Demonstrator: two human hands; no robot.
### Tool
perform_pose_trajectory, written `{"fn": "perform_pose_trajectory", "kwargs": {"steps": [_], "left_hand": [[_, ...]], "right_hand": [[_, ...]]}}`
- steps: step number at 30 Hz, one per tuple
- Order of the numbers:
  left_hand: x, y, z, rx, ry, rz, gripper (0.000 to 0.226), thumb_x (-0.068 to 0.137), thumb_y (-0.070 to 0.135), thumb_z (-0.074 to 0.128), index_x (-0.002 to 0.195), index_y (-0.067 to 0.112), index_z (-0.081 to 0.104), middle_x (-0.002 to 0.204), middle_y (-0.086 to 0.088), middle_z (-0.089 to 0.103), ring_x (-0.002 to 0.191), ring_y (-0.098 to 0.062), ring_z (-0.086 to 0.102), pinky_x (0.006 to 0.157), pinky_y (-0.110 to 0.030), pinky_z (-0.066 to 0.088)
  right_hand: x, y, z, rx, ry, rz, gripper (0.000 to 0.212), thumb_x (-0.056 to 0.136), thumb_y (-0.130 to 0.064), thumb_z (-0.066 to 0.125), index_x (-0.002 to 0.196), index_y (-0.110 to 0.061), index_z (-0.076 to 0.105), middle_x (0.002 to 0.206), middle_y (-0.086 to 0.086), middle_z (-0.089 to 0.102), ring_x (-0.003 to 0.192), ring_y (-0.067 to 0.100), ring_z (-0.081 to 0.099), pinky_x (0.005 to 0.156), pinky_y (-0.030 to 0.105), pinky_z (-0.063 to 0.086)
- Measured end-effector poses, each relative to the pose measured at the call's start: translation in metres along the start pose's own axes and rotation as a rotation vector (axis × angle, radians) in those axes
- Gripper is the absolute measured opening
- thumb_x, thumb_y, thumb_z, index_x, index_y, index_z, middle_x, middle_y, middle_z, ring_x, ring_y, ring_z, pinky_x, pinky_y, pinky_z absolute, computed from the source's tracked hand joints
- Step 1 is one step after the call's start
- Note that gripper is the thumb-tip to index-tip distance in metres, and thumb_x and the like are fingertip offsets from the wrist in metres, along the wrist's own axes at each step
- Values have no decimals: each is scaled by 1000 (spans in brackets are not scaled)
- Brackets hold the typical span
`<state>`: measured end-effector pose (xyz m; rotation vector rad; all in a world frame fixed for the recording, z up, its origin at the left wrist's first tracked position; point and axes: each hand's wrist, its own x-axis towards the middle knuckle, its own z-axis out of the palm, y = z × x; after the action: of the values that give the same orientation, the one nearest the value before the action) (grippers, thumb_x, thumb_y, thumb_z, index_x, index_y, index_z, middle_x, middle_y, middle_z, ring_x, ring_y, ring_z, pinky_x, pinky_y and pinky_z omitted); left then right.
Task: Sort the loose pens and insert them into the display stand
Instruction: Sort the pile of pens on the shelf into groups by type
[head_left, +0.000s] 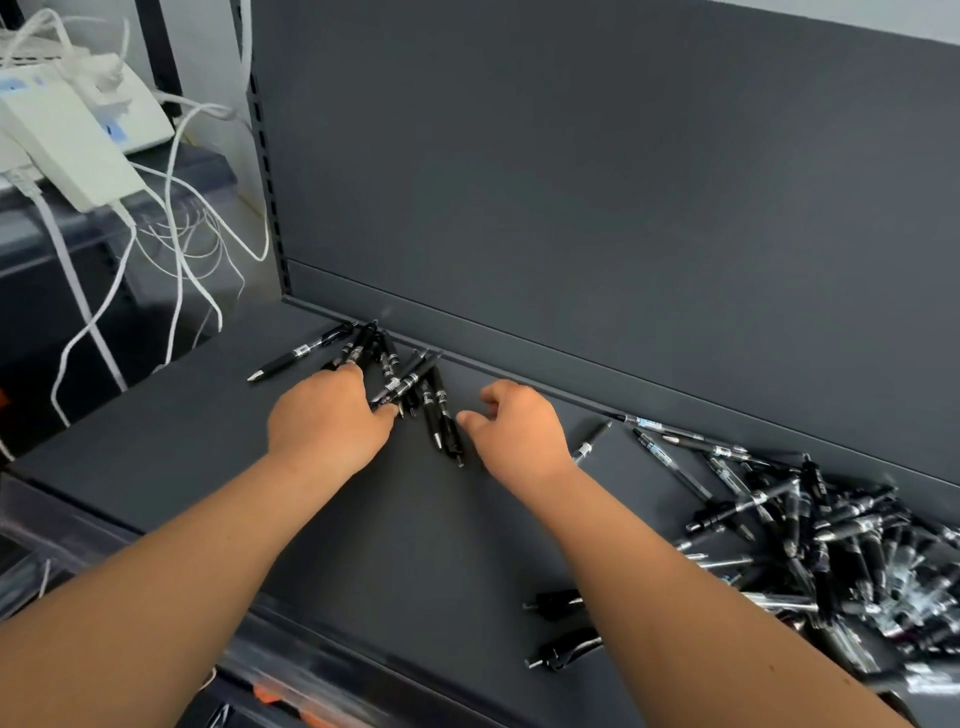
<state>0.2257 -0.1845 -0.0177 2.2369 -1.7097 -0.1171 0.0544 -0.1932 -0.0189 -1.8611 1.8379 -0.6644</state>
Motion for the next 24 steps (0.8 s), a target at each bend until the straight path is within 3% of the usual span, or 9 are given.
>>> {"fn": "perform_pose_trajectory", "kwargs": {"steps": [6,10,14,18,24], "left_hand": [[-12,21,0,6,83,61,44,86,50,55,109,11,59,110,-10,57,103,-31,54,80,-38,45],[-23,50,3,3,131,242,37,87,42,58,111,14,61,108,-8,56,105,-29,51,85,-38,42],[-39,86,8,-99,7,398,32,91,40,56,115,20,60,108,0,56,106,-22,52,86,-33,42],[-54,119,17,-113,-203,427,32,92,42,55,115,21,60,110,2,56,102,-20,55,82,-31,45],[-64,140,28,29,-290,387,24,90,38,59,103,19,63,104,1,59,93,-22,57,74,-31,47]], "right_hand": [[-13,27,-26,4,41,-22,41,90,-29,61,127,-14,56,124,5,59,112,19,57,96,31,45],[-22,48,-49,-8,84,-44,36,90,-24,61,124,-13,59,118,4,61,107,18,59,94,29,44],[-29,75,-76,-26,136,-27,29,89,-19,62,117,-12,63,109,5,63,99,20,60,91,30,46],[-39,101,-102,-35,161,9,27,89,-17,61,116,-13,63,109,4,65,97,17,60,90,27,45],[-62,121,-118,-31,3,-54,27,87,-14,65,113,-17,67,105,-4,68,94,9,61,91,23,46]]}}
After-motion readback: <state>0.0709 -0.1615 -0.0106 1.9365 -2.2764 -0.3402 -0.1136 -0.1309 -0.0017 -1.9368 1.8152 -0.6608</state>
